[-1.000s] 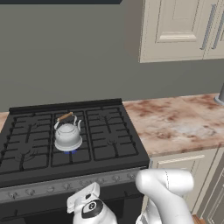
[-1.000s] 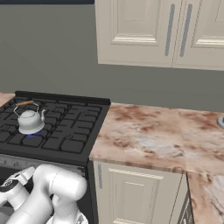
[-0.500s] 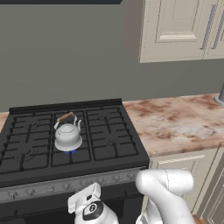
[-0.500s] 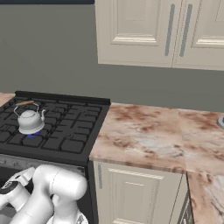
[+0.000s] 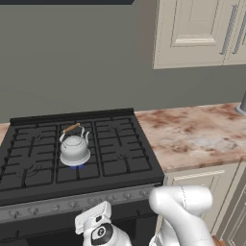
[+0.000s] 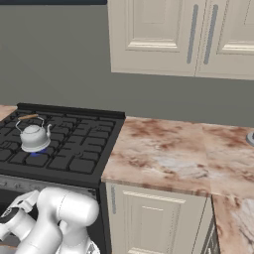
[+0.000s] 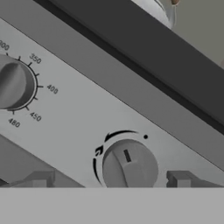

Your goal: The kettle is done boiling. Turn off the stove, then wait for 300 timesteps before moving the kettle to the dining table.

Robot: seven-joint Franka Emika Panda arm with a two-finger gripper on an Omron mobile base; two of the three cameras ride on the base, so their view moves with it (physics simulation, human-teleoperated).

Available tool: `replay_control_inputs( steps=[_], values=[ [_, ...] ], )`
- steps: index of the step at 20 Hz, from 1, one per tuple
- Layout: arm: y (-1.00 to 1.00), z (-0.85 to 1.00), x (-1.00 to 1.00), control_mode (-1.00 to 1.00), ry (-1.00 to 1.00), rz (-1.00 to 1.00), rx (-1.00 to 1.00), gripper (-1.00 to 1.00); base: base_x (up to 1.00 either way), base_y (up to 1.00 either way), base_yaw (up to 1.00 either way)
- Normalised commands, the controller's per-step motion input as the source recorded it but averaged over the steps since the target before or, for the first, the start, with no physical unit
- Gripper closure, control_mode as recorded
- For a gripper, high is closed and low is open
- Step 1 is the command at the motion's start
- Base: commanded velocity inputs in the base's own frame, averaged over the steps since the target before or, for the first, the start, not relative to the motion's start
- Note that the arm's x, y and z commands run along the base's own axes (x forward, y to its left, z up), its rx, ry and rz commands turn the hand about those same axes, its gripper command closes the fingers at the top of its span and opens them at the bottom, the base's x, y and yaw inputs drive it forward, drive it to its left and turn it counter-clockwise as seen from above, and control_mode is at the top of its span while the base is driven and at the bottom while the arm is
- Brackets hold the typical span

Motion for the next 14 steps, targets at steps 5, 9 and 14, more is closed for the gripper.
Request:
replay_control_inputs(
  steps=[5, 9, 14],
  values=[
    [0.00, 0.24, 0.00, -1.00, -0.09, 0.00, 0.00, -1.00, 0.00, 0.00, 0.00],
    [-0.01, 0.13, 0.00, -1.00, -0.06, 0.00, 0.00, -1.00, 0.00, 0.00, 0.00],
    [-0.02, 0.00, 0.18, -1.00, 0.00, 0.00, 0.00, -1.00, 0.00, 0.00, 0.00]
  ],
)
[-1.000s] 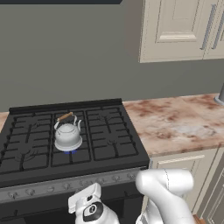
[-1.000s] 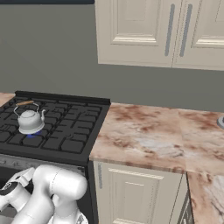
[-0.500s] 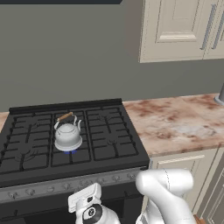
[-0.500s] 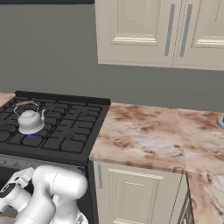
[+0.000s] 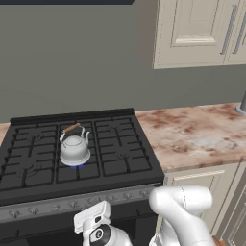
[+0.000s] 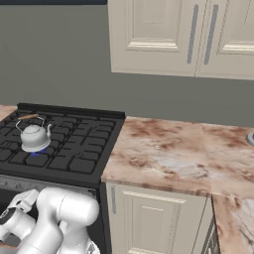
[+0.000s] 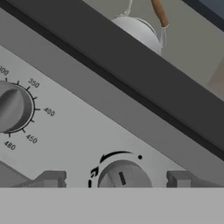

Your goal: The kettle is done boiling. Turn off the stove, then wait for 300 timesteps before moving the kettle to the dining table.

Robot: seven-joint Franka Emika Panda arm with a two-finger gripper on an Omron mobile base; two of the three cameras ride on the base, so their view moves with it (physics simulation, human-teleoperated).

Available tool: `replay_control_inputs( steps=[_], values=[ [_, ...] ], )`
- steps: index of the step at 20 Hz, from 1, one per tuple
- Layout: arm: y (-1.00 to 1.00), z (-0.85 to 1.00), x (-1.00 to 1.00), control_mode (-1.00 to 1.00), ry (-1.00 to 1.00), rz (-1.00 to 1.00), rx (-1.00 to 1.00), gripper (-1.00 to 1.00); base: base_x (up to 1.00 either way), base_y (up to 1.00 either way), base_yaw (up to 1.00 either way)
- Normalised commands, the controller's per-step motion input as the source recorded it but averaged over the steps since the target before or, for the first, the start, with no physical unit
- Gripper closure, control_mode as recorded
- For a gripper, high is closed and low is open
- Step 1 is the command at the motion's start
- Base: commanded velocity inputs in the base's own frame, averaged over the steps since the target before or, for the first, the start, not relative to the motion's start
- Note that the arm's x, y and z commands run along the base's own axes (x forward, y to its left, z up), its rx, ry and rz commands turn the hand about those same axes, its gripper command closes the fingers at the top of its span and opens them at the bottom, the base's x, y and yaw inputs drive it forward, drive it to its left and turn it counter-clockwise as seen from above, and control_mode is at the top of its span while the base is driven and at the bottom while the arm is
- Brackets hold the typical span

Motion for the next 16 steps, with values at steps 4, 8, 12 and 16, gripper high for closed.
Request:
replay_control_inputs(
  steps=[4, 8, 12, 16],
  values=[
    [0.00, -0.04, 0.24, -1.00, 0.00, 0.00, 0.00, -1.00, 0.00, 0.00, 0.00],
    [0.00, -0.04, 0.34, -1.00, 0.00, 0.00, 0.00, 1.00, 0.00, 0.00, 0.00],
    [0.00, -0.08, 0.35, -1.00, 0.00, 0.00, 0.02, 1.00, 0.00, 0.00, 0.00],
    [-0.01, -0.11, 0.27, -1.00, 0.00, 0.00, 0.04, 1.00, 0.00, 0.00, 0.00]
  ],
)
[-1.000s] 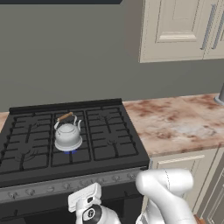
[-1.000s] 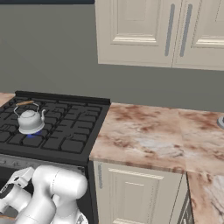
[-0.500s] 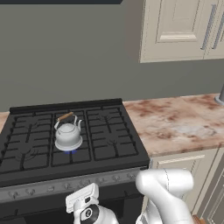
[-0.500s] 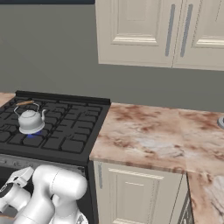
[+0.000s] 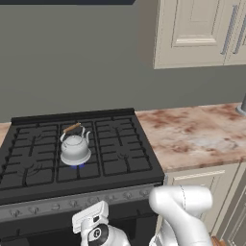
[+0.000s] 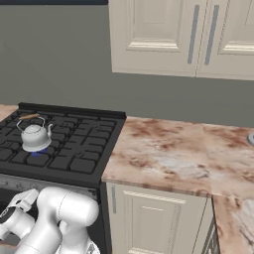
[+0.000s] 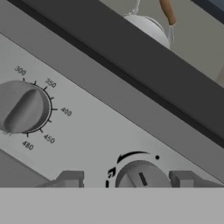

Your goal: The kettle is done boiling. Turn off the stove, then wait for 300 timesteps before moving the kettle to the dining table.

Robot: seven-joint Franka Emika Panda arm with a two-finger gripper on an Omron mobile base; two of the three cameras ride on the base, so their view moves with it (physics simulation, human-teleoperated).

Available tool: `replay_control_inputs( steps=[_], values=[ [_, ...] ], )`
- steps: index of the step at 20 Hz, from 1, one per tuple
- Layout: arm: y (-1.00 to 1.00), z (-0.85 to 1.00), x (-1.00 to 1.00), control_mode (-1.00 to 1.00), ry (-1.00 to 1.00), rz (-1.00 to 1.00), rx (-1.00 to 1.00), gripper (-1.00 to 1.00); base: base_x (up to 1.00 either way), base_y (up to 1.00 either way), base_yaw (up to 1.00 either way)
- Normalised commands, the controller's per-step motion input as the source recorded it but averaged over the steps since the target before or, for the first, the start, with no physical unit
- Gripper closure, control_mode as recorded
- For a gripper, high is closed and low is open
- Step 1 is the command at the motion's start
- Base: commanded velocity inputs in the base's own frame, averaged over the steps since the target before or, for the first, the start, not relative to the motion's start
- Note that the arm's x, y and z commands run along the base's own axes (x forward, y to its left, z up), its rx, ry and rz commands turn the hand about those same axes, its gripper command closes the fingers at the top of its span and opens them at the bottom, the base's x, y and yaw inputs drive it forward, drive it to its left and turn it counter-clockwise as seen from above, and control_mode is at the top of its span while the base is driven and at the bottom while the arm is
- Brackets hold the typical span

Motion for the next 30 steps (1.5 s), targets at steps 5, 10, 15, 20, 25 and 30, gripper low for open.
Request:
replay_control_inputs(
  steps=[5, 10, 15, 20, 25, 30],
  values=[
    [-0.14, -0.02, 0.13, -1.00, 0.00, 0.00, 0.04, 1.00, 0.00, 0.00, 0.00],
    [-0.37, 0.00, 0.00, -1.00, 0.00, 0.00, 0.03, 1.00, 0.00, 0.00, 0.00],
    [-0.35, 0.00, 0.00, -1.00, 0.00, 0.00, 0.03, 1.00, 0.00, 0.00, 0.00],
    [-0.05, 0.00, 0.00, -1.00, -0.01, 0.00, 0.03, 1.00, 0.00, 0.00, 0.00],
    [-0.17, -0.04, 0.00, -1.00, -0.04, 0.00, 0.26, 1.00, 0.00, 0.00, 0.00],
    [-0.22, -0.05, -0.01, -1.00, -0.01, 0.00, 0.34, 1.00, 0.00, 0.00, 0.00]
  ],
)
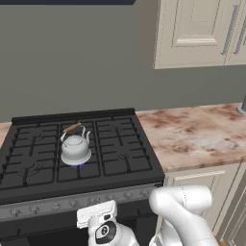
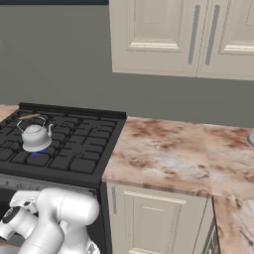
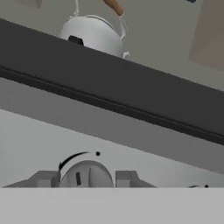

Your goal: The kettle is done boiling. Turn off the stove, then wait for 300 timesteps before moving the kettle to the dining table.

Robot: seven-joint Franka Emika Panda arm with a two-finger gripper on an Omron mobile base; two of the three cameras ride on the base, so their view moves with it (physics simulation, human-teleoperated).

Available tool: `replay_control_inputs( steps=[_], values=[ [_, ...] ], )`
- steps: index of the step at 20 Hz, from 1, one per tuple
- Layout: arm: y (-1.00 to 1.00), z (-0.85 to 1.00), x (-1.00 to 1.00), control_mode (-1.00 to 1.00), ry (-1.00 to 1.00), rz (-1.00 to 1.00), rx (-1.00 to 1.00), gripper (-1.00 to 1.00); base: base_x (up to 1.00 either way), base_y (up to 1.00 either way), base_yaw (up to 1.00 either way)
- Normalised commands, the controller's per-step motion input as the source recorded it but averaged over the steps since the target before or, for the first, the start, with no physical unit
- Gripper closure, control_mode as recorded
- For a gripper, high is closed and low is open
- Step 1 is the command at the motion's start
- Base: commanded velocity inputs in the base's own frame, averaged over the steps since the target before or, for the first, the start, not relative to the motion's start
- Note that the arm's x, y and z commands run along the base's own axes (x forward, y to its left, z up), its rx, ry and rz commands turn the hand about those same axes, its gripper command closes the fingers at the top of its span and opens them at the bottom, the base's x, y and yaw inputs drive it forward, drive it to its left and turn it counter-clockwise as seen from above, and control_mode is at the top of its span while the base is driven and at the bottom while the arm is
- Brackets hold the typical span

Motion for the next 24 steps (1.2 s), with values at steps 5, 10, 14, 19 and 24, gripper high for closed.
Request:
replay_control_inputs(
  steps=[5, 10, 14, 19, 24],
  values=[
    [-0.15, -0.09, 0.00, -1.00, 0.00, 0.00, 0.30, 1.00, 0.00, 0.00, 0.00],
    [-0.04, -0.09, 0.00, -1.00, 0.00, 0.00, 0.27, 1.00, 0.00, 0.00, 0.00],
    [-0.04, -0.09, 0.00, -1.00, 0.00, 0.00, 0.29, 1.00, 0.00, 0.00, 0.00],
    [-0.07, -0.10, 0.00, -1.00, 0.00, 0.00, 0.30, 1.00, 0.00, 0.00, 0.00],
    [-0.02, -0.20, 0.00, -1.00, 0.03, 0.00, 0.17, 1.00, 0.00, 0.00, 0.00]
  ],
)
